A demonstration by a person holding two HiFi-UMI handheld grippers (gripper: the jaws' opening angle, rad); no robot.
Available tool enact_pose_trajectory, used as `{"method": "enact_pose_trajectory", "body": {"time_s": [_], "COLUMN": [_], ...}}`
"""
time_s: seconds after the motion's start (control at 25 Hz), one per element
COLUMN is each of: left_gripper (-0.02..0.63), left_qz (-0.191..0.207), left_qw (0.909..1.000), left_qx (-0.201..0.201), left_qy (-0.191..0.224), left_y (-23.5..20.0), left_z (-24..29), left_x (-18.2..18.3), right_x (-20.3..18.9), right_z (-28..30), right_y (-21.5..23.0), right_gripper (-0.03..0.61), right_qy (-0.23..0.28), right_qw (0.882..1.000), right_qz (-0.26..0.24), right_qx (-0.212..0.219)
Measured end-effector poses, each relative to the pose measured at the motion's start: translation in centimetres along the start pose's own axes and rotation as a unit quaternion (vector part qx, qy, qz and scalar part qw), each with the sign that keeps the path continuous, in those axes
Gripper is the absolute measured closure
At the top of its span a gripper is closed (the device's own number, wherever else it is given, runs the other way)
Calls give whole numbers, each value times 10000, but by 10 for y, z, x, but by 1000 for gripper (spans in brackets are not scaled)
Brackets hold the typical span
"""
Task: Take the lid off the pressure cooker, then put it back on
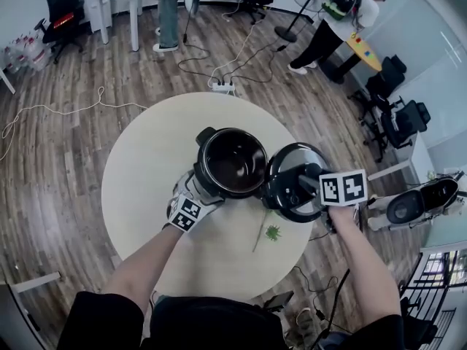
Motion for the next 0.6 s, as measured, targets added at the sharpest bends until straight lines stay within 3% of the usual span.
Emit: {"method": "enact_pose_trajectory", "body": {"time_s": [0.36, 0.6], "left_gripper": [23, 23], "left_qz": [26, 28], "left_qw": [10000, 10000], "left_qx": [-8, -19], "left_qy": [-9, 24], "left_y": [-13, -11], "left_z": [-3, 2], "left_x": [18, 8], "right_x": [-83, -148], "right_z": [-17, -3], "right_y": [-27, -66], "right_gripper": [291, 291], "right_qy": [-334, -652], "right_qw": [9993, 9968], "right_qz": [10, 18], "right_qx": [182, 464]}}
Point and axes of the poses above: the fingertips, and each gripper's own axes: z forward along the fingers, y to its right, x out of its top, the point moved 4 cm from there along -z, backward along the fingers, and after that the axes turned 7 degrees about y, right-handed, at the moved point
